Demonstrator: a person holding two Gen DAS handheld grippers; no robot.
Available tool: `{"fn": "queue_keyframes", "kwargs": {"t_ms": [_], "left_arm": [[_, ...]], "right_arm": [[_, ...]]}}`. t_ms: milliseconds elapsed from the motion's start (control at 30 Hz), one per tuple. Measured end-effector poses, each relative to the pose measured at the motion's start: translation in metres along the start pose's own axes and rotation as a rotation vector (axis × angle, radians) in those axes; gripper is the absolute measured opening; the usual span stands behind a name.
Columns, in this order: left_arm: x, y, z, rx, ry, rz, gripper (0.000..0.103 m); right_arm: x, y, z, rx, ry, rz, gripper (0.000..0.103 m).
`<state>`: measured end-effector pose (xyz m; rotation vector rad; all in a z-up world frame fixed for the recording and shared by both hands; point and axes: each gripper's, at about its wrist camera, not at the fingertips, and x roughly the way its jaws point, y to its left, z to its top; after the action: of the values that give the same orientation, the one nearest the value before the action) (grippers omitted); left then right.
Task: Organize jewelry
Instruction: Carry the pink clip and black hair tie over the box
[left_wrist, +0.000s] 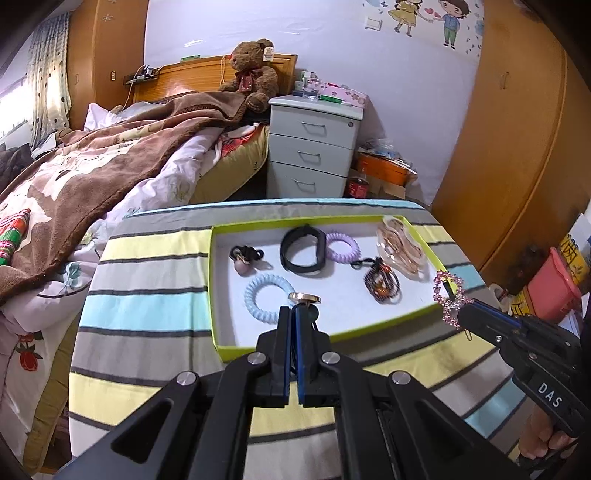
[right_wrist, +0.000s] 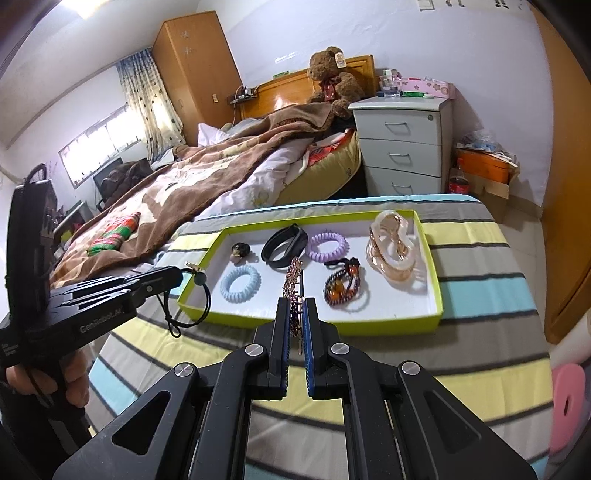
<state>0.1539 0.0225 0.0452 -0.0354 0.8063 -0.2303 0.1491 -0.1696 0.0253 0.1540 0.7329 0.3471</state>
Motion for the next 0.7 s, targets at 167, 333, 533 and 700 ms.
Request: {"fn": "queue_keyframes", "kwargs": {"t_ms": [167, 333, 533, 700], "left_arm": [[0.011, 0.009, 0.009, -0.024, 0.006, 0.0, 0.002], [0.024, 0.017, 0.016, -0.046, 0.015, 0.002, 0.002], [0.037, 0.023, 0.022, -0.06, 0.028, 0.001, 0.002], [0.046, 0.027, 0.028, -0.07, 0.031, -0.002, 0.002]], "right_arm": [[0.023, -0.002, 0.01, -0.003, 0.03, -0.006, 0.006], [0.04, -0.005, 0.015, 0.002, 0.057, -0.005, 0.006], [0.056, -0.007, 0.019, 0.004, 0.085, -0.006, 0.006], [0.069, -0.01, 0.021, 0.017, 0.107, 0.001, 0.006]]}}
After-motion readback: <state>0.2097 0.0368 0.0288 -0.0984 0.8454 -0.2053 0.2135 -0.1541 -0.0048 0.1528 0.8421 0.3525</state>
